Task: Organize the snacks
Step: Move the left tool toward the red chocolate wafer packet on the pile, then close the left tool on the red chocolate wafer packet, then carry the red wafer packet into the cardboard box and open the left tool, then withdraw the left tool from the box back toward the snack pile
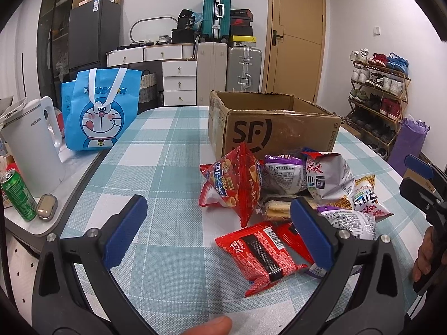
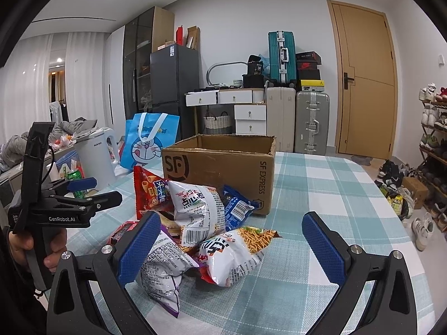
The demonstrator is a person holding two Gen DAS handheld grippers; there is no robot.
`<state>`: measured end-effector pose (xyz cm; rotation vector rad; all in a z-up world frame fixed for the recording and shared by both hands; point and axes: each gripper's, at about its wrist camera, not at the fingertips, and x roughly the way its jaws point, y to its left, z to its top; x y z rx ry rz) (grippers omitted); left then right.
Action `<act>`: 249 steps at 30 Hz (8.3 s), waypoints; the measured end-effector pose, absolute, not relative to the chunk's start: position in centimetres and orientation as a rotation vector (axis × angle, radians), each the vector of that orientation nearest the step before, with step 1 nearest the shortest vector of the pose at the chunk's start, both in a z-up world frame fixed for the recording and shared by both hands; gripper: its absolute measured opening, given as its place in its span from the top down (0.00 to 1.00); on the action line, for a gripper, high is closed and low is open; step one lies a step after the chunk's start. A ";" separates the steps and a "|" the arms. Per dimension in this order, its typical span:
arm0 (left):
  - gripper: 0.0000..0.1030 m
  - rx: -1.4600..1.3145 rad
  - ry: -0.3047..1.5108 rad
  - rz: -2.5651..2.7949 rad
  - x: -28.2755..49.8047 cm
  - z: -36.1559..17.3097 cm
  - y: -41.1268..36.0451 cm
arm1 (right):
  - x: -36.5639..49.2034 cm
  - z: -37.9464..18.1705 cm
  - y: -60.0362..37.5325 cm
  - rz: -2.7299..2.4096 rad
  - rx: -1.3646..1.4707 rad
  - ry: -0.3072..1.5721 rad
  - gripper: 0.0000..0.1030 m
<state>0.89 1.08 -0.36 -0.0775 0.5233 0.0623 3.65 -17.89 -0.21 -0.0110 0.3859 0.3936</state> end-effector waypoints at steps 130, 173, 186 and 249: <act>0.63 -0.186 0.749 -0.192 -0.9 0.7 1.8 | 7.6 -1.5 -21.7 0.447 0.318 0.653 0.55; 0.63 -0.135 0.583 -0.123 12.4 10.4 -0.9 | 16.4 6.9 -18.2 0.487 0.349 0.577 0.54; 0.63 -0.126 0.616 -0.104 18.8 9.0 -1.6 | 20.4 6.1 -16.7 0.488 0.348 0.630 0.54; 0.01 -0.085 0.664 -0.030 4.4 2.4 3.0 | 9.0 -0.1 -17.0 0.398 0.269 0.779 0.01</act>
